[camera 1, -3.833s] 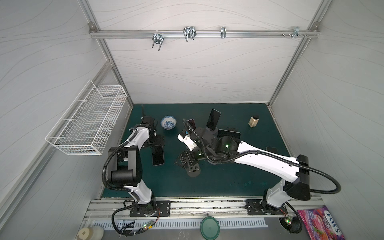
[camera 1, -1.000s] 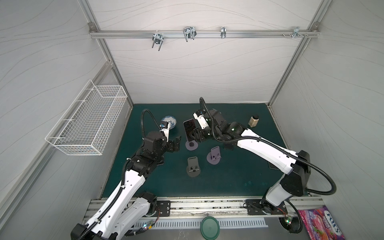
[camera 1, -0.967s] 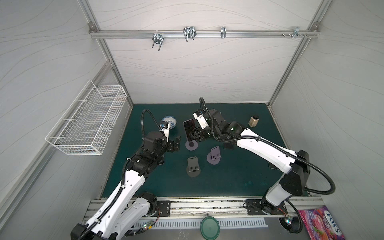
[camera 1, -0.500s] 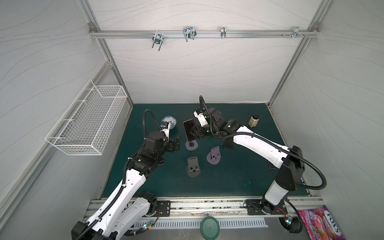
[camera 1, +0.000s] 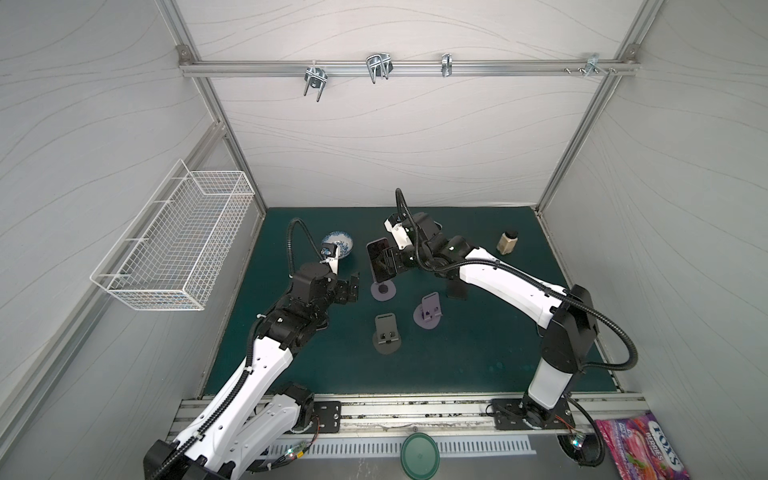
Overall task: Remove the phone from the phone stand
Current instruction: 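Lower the open right gripper toward the upright pink phone's top edge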
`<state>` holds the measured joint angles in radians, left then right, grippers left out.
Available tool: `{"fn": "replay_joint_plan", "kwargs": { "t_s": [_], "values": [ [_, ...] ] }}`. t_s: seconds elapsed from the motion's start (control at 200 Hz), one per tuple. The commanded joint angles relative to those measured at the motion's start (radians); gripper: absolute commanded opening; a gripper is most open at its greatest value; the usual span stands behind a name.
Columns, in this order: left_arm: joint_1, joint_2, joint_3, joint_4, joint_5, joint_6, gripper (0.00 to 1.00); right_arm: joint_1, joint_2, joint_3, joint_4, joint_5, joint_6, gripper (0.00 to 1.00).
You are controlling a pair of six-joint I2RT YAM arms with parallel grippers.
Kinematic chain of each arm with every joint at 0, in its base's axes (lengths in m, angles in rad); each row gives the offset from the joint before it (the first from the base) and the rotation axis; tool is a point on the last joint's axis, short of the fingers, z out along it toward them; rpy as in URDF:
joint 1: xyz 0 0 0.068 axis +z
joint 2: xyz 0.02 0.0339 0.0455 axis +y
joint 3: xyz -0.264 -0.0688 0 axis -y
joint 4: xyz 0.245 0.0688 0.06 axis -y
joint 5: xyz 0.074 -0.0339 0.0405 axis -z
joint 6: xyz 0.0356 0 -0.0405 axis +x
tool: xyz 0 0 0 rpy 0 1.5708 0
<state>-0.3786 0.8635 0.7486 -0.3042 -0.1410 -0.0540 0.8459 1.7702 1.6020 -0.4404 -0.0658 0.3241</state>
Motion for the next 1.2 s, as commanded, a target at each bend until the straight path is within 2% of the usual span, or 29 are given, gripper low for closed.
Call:
{"fn": "replay_joint_plan", "kwargs": {
  "t_s": [0.0, 0.615, 1.195],
  "values": [
    [-0.011, 0.006, 0.0, 0.044, -0.018, 0.018, 0.98, -0.013, 0.023, 0.028, 0.02, -0.008, -0.003, 0.65],
    [-0.032, 0.007, -0.002, 0.046, -0.048, 0.033, 0.98, -0.022, 0.107, 0.102, 0.037, -0.025, 0.017, 0.65],
    [-0.047, 0.004, -0.005, 0.048, -0.06, 0.033, 0.98, -0.023, 0.125, 0.089, 0.032, -0.008, 0.007, 0.66]
  ]
}}
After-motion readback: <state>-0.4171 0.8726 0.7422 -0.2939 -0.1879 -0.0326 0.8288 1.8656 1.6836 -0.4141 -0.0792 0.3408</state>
